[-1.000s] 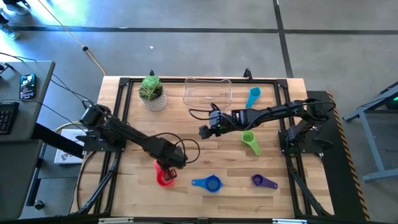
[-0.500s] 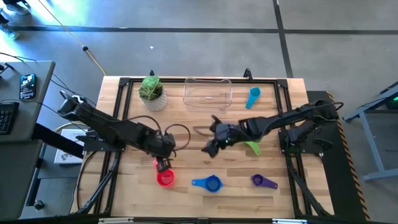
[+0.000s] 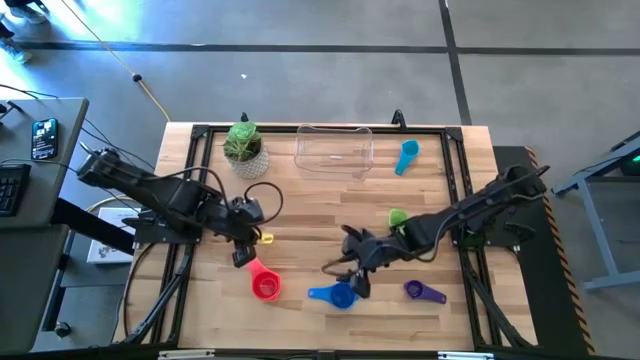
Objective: Nest measuring cups in basket
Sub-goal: Stack the blue measuring cup on top of the red measuring cup
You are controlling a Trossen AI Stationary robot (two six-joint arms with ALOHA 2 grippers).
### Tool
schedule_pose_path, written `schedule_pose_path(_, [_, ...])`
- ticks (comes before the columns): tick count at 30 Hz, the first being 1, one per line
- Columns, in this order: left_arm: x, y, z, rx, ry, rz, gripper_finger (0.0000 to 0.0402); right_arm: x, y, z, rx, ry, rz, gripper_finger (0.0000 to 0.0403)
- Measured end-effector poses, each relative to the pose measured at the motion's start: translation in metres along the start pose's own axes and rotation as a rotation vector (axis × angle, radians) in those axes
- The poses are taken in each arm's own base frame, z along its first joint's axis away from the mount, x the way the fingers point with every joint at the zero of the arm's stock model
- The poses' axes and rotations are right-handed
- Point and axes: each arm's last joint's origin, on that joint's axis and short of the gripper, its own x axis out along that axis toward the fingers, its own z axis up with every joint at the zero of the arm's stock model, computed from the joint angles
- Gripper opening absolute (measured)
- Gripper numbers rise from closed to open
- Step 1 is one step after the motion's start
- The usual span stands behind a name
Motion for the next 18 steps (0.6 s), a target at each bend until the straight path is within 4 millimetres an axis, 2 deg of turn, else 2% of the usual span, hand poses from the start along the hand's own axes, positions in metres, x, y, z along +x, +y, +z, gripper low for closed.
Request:
schedule_pose_path(7, [-0.014,0.004,-0.002,-0.094,-0.037,-0.038,0.0,0.001,0.007,-0.007,-0.136,-0.027,-0.048,0.0266])
schedule_pose_path(18, [-0.025,0.009,-0.003,-0.149,-0.112,-0.025,0.0,0.036,0.003,-0.022,-0.297,0.06,-0.04,0.0266])
